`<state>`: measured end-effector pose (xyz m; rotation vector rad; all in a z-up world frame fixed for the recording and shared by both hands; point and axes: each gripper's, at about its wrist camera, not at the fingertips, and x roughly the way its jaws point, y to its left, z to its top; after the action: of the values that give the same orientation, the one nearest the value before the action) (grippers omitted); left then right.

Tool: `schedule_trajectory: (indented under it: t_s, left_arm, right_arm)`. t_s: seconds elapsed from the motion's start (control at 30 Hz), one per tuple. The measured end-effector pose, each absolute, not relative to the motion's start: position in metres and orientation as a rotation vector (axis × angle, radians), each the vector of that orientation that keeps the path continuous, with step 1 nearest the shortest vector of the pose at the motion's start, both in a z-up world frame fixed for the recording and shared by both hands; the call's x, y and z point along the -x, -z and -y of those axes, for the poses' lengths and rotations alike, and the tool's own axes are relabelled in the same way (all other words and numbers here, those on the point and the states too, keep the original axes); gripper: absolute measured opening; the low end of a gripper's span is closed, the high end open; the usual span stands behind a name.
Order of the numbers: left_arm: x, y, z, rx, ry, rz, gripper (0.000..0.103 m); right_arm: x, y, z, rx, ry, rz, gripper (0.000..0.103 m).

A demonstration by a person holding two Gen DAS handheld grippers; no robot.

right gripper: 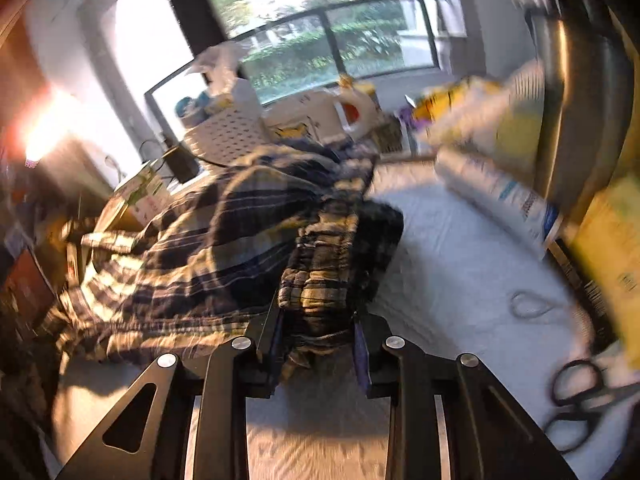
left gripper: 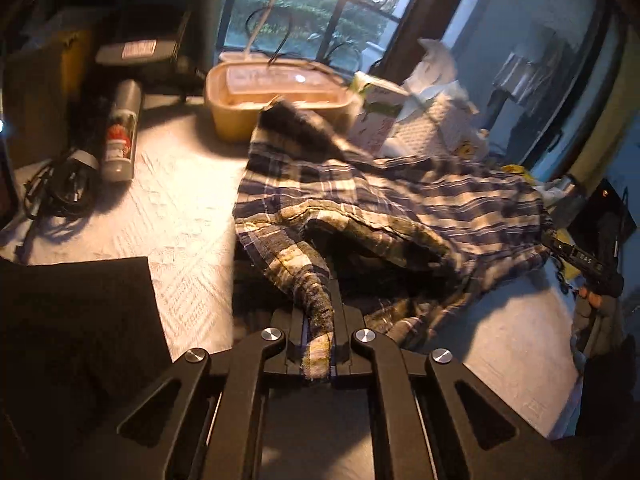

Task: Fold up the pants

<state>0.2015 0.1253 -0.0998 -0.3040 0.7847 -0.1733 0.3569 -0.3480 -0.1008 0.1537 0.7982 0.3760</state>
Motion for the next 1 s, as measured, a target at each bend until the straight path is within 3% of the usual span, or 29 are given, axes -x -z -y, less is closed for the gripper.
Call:
schedule_trajectory:
  t_s: [0.2, 0.4, 0.5, 0.63, 0.67, 0.83, 1.0]
  left_arm:
    - [-0.164, 0.09, -0.108, 0.247, 0.226, -0.792, 0.005]
    - [-0.137, 0.121, -0.097, 0.171, 0.256, -0.902, 0.011]
    - [-0.132, 0.121, -0.105, 0.168, 0.232, -0.92, 0.012]
    - [-0.129, 0.101, -0.117, 0.157, 0.155, -0.874, 0.024]
    - [-0.128, 0.096, -0.117, 0.151, 0.148, -0.854, 0.028]
    - [-0.138, 0.077, -0.078, 0.086, 0.278, -0.765, 0.07]
    - [-0.176, 0.092, -0.037, -0.011, 0.315, -0.777, 0.07]
  right_arm:
    - [-0.312, 0.073, 0.358, -0.056, -0.364, -0.776, 0.028]
    - [-0.285, 0.102, 0.382, -0.093, -0.327, -0.86, 0.029]
    - [-0.275, 0.115, 0.386, -0.103, -0.308, -0.889, 0.04]
    - [-0.262, 0.108, 0.399, -0.094, -0.249, -0.856, 0.064]
    - [-0.259, 0.103, 0.404, -0.092, -0.231, -0.839, 0.064]
    - [-0.25, 0.073, 0.41, -0.07, -0.214, -0.738, 0.064]
    - [-0.256, 0.063, 0.389, -0.044, -0.294, -0.703, 0.064]
